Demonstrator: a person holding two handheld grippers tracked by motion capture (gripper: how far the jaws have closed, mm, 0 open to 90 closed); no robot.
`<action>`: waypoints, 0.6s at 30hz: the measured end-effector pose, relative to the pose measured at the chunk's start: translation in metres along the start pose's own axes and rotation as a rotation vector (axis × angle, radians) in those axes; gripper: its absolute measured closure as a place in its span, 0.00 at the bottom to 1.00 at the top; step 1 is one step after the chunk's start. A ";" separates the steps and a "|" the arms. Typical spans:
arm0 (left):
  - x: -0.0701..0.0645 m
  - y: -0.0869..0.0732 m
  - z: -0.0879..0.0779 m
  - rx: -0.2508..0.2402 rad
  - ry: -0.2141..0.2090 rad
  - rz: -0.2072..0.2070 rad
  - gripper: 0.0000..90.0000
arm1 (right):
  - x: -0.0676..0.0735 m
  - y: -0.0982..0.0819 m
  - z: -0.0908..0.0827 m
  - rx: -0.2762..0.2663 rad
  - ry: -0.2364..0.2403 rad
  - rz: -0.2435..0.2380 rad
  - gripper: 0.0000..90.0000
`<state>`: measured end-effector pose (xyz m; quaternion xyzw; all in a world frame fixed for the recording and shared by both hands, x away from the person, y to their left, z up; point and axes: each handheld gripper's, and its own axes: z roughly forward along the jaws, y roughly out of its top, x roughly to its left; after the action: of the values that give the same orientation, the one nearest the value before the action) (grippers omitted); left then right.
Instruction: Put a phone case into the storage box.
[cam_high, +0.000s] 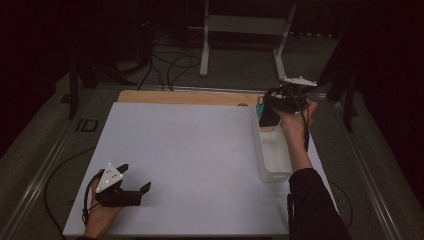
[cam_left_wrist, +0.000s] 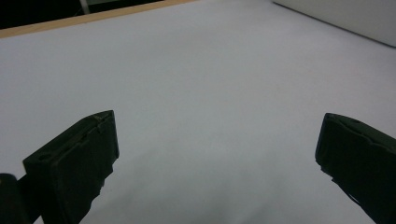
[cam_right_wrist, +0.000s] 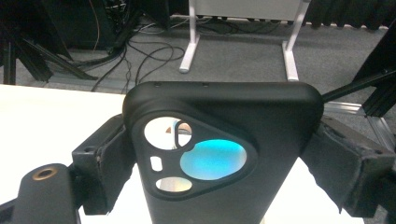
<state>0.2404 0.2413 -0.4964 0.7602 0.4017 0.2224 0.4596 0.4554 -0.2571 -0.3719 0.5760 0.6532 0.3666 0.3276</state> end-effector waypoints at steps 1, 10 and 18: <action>0.000 0.000 0.000 0.001 0.000 0.000 0.00 | 0.000 -0.001 0.002 0.004 -0.003 -0.002 0.16; 0.000 0.000 -0.001 -0.002 -0.003 0.001 0.00 | 0.003 -0.008 0.013 0.035 -0.018 -0.011 0.16; 0.000 0.000 0.000 -0.001 -0.005 0.000 0.00 | 0.003 -0.015 0.025 0.067 -0.027 -0.007 0.16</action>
<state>0.2401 0.2414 -0.4963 0.7605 0.4003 0.2208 0.4611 0.4682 -0.2522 -0.3980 0.5894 0.6624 0.3356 0.3182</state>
